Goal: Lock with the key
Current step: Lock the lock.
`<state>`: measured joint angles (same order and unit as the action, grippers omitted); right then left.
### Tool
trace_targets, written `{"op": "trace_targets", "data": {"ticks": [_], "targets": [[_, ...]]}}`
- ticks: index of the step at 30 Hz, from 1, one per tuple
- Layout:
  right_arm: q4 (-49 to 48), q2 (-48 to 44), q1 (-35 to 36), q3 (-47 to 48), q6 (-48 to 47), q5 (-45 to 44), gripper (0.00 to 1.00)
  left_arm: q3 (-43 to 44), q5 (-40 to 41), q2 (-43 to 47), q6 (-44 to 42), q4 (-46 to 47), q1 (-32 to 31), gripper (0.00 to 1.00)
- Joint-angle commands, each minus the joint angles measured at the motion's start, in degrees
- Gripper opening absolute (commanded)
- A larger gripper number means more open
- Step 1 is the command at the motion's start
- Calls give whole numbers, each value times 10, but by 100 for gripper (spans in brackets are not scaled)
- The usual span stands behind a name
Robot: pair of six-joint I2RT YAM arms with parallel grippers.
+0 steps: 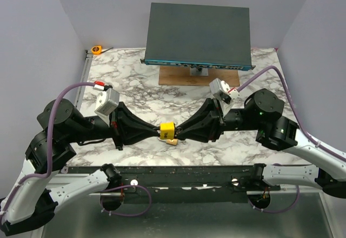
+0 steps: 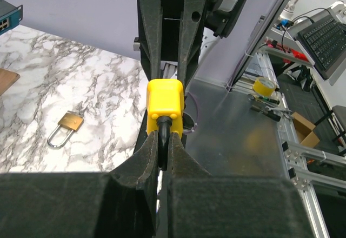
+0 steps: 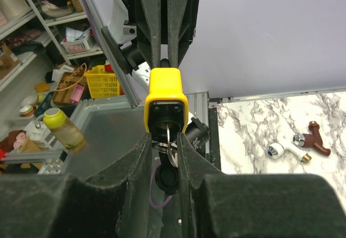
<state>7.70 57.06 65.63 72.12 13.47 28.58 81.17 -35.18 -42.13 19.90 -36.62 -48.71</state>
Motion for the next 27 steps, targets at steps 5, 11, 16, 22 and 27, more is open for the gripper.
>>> {"op": "trace_targets", "data": {"ticks": [5,11,16,22,27], "targets": [[-27,-1,3,-5,8,20,10,12,-15,0,2,26,3,0],[-36,-3,3,-13,12,24,1,10,-13,0,5,30,3,0],[-37,-8,3,-18,9,17,1,10,-12,-1,3,28,3,0],[-35,-14,3,-21,11,21,11,12,-9,-1,1,27,4,0],[-31,-24,3,-17,15,14,53,16,-9,-3,-3,22,6,0]]}}
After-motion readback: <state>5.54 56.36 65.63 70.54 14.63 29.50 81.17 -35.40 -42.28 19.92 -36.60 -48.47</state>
